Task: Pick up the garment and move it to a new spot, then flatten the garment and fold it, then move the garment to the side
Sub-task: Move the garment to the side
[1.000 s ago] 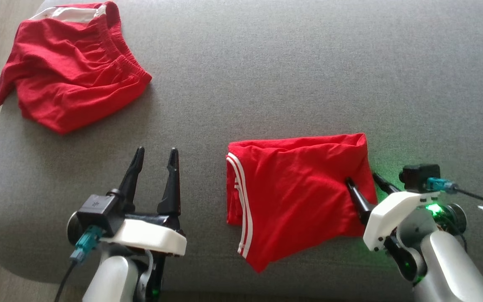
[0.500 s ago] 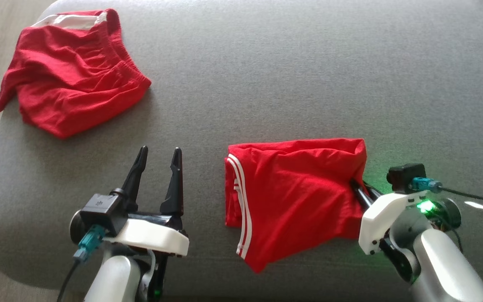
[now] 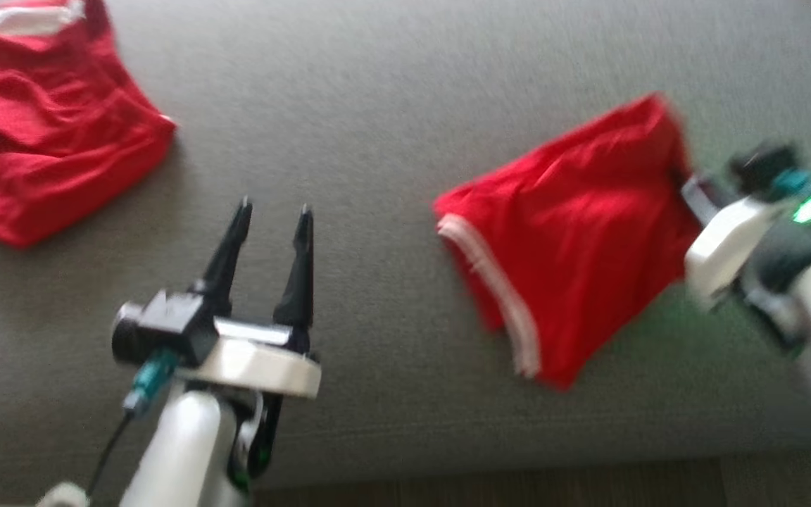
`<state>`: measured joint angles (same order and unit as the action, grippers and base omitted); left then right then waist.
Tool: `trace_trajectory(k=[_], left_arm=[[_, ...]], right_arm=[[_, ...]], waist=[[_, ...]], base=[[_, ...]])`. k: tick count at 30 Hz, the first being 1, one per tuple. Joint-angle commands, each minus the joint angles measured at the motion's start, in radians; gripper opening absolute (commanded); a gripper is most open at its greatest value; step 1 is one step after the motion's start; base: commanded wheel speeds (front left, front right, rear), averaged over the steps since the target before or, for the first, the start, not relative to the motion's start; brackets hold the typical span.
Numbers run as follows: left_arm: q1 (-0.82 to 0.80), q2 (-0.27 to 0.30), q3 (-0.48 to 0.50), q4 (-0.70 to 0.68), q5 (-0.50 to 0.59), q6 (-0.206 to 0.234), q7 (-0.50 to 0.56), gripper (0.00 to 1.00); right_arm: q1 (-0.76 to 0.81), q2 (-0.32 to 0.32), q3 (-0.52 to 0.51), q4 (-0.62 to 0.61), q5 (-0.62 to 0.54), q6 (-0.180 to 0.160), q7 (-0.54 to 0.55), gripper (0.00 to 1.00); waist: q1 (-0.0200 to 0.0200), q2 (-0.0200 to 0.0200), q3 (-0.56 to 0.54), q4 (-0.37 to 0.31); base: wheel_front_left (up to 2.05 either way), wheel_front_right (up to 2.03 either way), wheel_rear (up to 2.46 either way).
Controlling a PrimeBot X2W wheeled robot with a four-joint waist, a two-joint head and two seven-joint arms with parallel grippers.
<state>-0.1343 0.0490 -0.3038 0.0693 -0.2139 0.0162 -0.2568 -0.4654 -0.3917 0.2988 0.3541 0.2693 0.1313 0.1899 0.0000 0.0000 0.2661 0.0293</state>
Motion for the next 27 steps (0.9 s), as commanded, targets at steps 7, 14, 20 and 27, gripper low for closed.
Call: trace_trajectory(k=[7,14,20,27], left_arm=[[-0.179,0.003,0.013,-0.039,0.082,-0.05,-0.005,1.0],[-0.342,0.014,-0.006,-0.008,0.142,-0.096,-0.005,1.0],[-0.386,0.008,-0.02,-0.002,0.137,-0.099,-0.005,1.0],[-0.378,0.005,-0.023,0.0,0.131,-0.096,-0.005,1.0]], right_arm=[[-0.178,-0.205,0.036,-0.018,0.031,-0.001,-0.015,0.0],[-0.339,-0.329,0.01,0.095,0.045,-0.001,-0.026,0.0],[-0.388,-0.342,-0.131,0.183,0.022,-0.001,-0.033,0.0],[-0.401,-0.344,-0.251,0.228,-0.04,-0.001,-0.039,0.0]], waist=[[0.0,0.0,0.169,-0.119],[0.0,0.0,0.266,-0.164],[0.0,0.0,0.305,-0.166],[0.0,0.0,0.329,-0.162]], base=[[0.0,0.0,0.0],[0.0,0.0,0.0],[0.0,0.0,0.0],[0.0,0.0,0.0]])
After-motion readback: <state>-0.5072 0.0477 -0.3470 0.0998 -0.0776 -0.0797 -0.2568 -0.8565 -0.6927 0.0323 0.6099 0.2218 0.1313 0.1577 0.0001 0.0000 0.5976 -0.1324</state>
